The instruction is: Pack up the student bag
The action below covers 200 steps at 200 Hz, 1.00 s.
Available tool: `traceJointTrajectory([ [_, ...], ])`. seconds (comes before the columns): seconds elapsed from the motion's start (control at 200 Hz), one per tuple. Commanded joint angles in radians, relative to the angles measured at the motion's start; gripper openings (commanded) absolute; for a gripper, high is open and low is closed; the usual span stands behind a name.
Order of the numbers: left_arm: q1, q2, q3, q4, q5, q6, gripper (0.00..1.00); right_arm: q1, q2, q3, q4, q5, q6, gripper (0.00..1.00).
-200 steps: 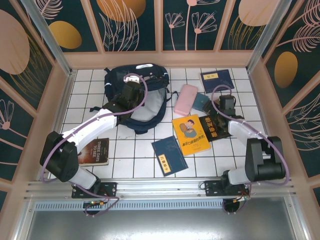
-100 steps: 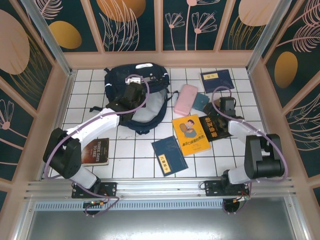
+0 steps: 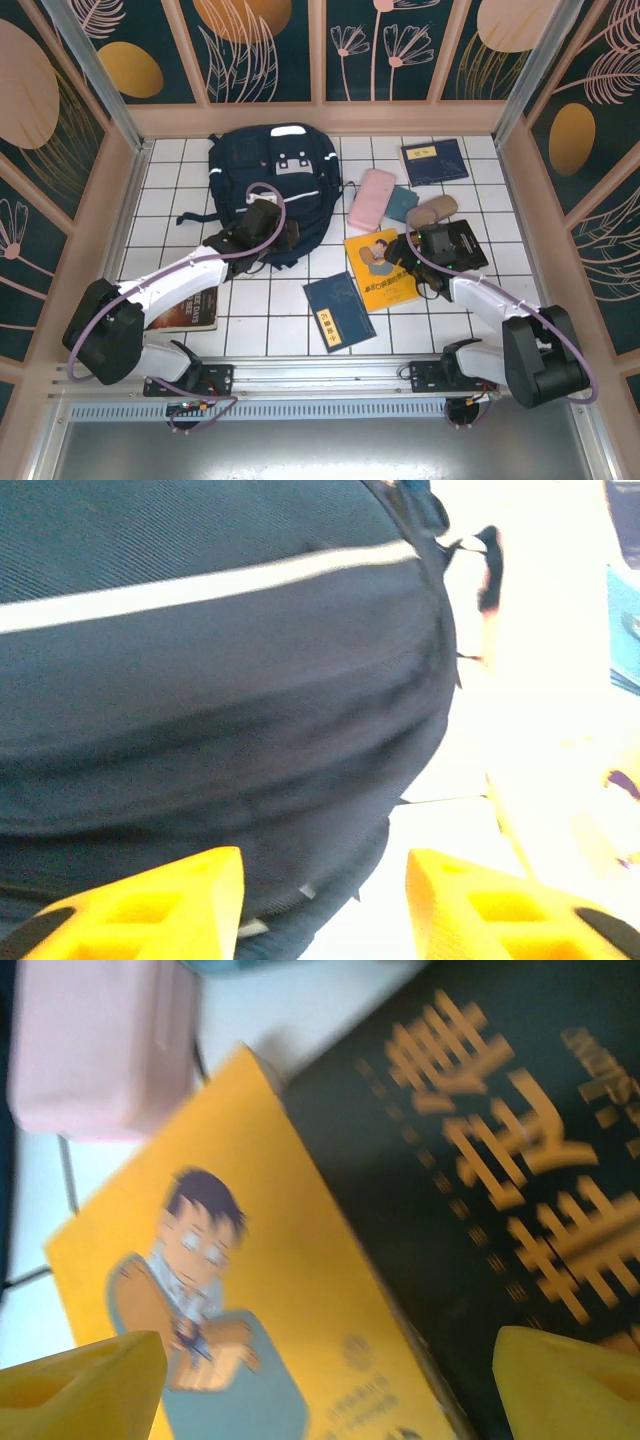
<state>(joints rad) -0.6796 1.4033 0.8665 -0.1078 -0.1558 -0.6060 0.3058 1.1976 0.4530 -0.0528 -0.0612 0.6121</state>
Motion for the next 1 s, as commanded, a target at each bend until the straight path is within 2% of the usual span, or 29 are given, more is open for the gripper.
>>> traceJointTrajectory([
  [0.0, -0.076, 0.016, 0.001, 0.08, 0.086, -0.075, 0.41, 0.004, -0.039, -0.054, -0.018, -0.034, 0.046, 0.84],
  [0.035, -0.095, 0.042, 0.011, 0.104, 0.103, -0.083, 0.4, 0.006, -0.047, -0.066, -0.012, -0.047, 0.05, 0.83],
  [0.105, -0.108, 0.12, 0.029, 0.149, 0.162, -0.112, 0.3, 0.006, -0.052, -0.08, -0.002, -0.067, 0.051, 0.81],
  [0.175, -0.112, 0.219, 0.069, 0.162, 0.216, -0.136, 0.28, 0.009, -0.045, -0.086, 0.004, -0.084, 0.048, 0.8],
  [0.235, -0.111, 0.298, 0.1, 0.164, 0.25, -0.154, 0.28, 0.009, -0.028, -0.092, 0.024, -0.115, 0.042, 0.75],
  [0.385, -0.111, 0.438, 0.182, 0.187, 0.312, -0.197, 0.34, 0.039, 0.005, -0.089, 0.037, -0.136, 0.042, 0.68],
  [0.52, -0.111, 0.517, 0.244, 0.102, 0.28, -0.219, 0.4, 0.068, 0.023, -0.091, 0.042, -0.138, 0.042, 0.61],
  [0.686, -0.11, 0.564, 0.25, 0.093, 0.296, -0.247, 0.46, 0.101, 0.025, -0.082, 0.051, -0.141, 0.037, 0.51],
  [0.856, -0.111, 0.623, 0.279, 0.089, 0.319, -0.274, 0.48, 0.113, 0.053, -0.076, 0.056, -0.127, 0.018, 0.47],
  [0.996, -0.11, 0.643, 0.272, 0.185, 0.401, -0.311, 0.49, 0.111, 0.086, -0.063, 0.052, -0.099, 0.002, 0.46],
])
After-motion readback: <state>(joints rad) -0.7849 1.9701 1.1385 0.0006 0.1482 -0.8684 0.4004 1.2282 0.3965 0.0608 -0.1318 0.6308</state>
